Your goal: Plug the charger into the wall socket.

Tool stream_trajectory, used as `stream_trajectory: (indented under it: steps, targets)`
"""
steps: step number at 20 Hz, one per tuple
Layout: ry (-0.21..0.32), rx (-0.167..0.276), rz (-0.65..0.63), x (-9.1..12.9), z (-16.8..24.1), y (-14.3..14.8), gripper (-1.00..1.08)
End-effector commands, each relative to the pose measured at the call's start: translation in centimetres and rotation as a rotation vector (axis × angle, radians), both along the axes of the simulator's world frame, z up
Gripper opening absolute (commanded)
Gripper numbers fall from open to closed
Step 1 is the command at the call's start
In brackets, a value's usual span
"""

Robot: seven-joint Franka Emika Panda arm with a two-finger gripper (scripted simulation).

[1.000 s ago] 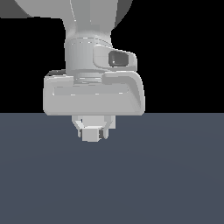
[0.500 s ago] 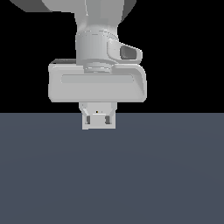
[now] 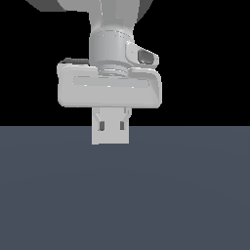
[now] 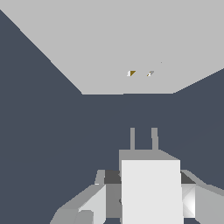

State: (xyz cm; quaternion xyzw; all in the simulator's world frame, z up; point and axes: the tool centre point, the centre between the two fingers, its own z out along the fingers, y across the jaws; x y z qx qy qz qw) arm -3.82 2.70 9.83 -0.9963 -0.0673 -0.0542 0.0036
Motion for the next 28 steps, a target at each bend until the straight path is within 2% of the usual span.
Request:
stream_trajectory:
  steps: [1, 18, 28]
  targets:
    - [0.000, 0.000, 0.018, 0.2, 0.2, 0.0, -1.00]
    - [0.001, 0.000, 0.019, 0.3, 0.2, 0.1, -1.00]
    - [0.001, 0.000, 0.018, 3.2, 0.2, 0.5, -1.00]
